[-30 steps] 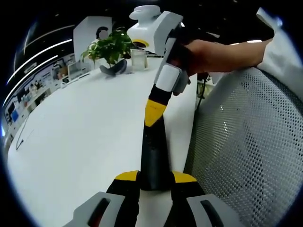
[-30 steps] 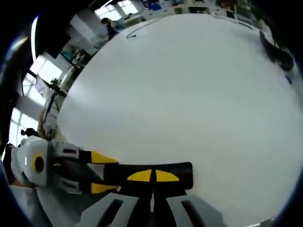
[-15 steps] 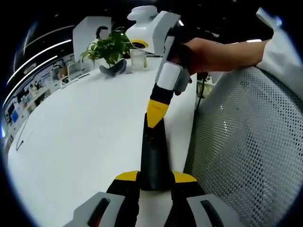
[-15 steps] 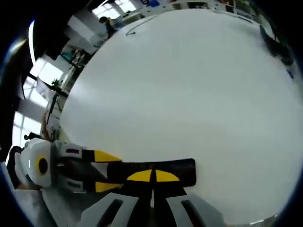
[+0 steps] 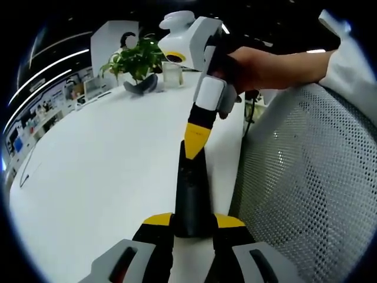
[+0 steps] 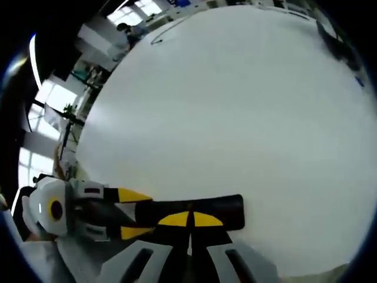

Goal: Press the specified remote control buttons in sequence, fully releasing each button before pressing the next.

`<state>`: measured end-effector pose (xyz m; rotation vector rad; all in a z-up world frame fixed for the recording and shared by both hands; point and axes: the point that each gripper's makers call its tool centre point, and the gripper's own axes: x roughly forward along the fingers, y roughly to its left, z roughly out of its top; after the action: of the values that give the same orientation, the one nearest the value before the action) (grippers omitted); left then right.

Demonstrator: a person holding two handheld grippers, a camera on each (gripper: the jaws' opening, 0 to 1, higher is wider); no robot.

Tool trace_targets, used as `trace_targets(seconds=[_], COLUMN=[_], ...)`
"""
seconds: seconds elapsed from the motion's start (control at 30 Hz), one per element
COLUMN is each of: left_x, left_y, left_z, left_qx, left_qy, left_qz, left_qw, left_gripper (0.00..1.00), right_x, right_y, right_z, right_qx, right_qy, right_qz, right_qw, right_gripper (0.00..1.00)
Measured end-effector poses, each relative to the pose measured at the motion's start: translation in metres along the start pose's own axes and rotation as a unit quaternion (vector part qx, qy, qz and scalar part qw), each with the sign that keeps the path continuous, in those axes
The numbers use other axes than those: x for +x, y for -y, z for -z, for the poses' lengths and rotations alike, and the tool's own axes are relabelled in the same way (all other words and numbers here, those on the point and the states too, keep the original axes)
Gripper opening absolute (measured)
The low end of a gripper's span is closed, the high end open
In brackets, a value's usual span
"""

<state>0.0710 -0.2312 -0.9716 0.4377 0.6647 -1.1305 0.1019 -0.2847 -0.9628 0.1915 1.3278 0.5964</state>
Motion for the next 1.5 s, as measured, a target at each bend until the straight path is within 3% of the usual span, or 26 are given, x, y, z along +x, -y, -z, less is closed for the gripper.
trace_targets(seconds=[0.23, 0.63, 0.83, 0.93, 1.07, 1.5], left_x=[0.0000, 0.0003, 0.0006, 0.0004, 0.0003, 0.0001], left_y=[-0.0001, 0.0001, 0.0001, 0.0002, 0.0002, 0.0003], left_z=[0.0000, -0.0005, -0.0009, -0.0011, -0.0010, -0.0009], left_qx=[0.001, 0.001, 0.002, 0.003, 0.004, 0.004], left_qy=[0.000, 0.003, 0.003, 0.003, 0.003, 0.003], left_qz=[0.001, 0.001, 0.001, 0.000, 0.001, 0.001], left_qw=[1.0000, 1.0000, 1.0000, 1.0000, 1.0000, 1.0000], left_gripper=[0.24, 0.24, 0.24, 0.24, 0.24, 0.24], right_x=[-0.0003, 0.0014, 0.0007, -0.0006, -0.0017, -0.0066], right_y=[0.0002, -0.0006, 0.0015, 0.0003, 0.0007, 0.0057], right_z=[0.0044, 0.0062, 0.0060, 0.0051, 0.0035, 0.0073], right_qx=[0.000, -0.067, -0.062, -0.033, 0.033, 0.060], right_qy=[-0.010, 0.001, 0.006, 0.023, 0.008, -0.003], right_qz=[0.000, 0.039, 0.038, 0.021, -0.010, -0.011], right_qw=[1.0000, 0.9970, 0.9973, 0.9990, 0.9994, 0.9981], right_gripper=[0.00, 0.00, 0.00, 0.00, 0.00, 0.00])
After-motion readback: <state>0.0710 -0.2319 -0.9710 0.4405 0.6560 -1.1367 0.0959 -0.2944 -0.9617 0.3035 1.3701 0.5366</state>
